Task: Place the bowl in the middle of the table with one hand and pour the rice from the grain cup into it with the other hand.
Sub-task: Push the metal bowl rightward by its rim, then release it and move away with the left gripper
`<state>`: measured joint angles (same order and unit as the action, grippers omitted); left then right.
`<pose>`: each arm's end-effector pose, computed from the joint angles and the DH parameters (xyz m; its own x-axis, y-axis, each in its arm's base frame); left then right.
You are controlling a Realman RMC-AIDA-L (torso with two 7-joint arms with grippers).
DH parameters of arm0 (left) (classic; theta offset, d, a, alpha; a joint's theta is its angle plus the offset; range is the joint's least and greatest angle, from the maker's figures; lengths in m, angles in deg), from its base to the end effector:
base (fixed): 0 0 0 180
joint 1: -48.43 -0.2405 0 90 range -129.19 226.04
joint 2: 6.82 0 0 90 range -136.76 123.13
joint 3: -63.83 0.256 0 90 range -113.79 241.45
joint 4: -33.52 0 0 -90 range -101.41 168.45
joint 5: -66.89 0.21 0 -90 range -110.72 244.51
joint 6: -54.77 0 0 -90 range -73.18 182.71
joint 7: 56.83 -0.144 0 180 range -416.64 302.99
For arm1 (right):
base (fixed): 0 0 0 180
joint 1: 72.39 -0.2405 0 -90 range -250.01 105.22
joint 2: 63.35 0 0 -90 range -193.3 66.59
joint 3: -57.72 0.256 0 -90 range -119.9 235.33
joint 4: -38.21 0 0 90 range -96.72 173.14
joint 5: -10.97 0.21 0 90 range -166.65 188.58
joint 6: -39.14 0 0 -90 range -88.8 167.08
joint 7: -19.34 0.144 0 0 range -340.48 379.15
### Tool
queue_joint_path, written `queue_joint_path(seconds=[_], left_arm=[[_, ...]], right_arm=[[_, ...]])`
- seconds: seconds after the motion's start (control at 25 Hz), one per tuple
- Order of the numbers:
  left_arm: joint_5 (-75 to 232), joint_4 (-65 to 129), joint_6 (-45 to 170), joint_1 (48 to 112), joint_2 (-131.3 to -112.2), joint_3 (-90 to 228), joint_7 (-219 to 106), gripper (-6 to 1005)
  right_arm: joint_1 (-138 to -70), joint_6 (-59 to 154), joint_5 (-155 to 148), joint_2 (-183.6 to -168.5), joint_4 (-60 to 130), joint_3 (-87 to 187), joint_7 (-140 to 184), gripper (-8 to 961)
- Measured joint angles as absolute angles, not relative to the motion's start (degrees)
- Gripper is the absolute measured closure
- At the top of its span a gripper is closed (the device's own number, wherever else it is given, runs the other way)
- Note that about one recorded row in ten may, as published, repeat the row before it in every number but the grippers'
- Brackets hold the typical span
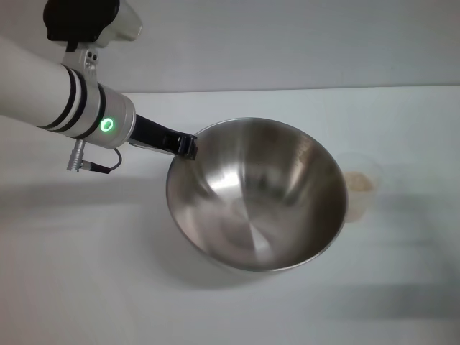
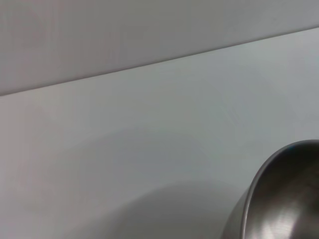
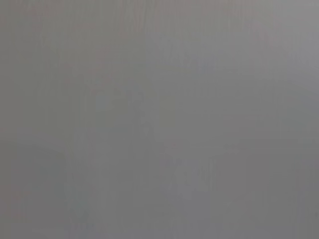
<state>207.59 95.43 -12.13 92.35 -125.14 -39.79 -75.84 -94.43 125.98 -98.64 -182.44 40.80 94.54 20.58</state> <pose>-0.1467 0.4208 -0.0164 0.6182 0.7589 0.2048 0.7545 -0.5000 -0.4250 0.3438 0.2937 0.0416 0.7820 0.2958 -0.5487 -0.5925 0.0792 -0.8017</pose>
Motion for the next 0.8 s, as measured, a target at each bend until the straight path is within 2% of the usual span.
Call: queue_joint_path(seconds=[0.8], left_arm=[[209.7, 93.6, -11.9, 92.4, -124.85, -40.6, -77.7, 891]], right_arm=[[-95.0, 126.0, -98.6, -182.44, 40.7, 94.5, 20.6, 378]])
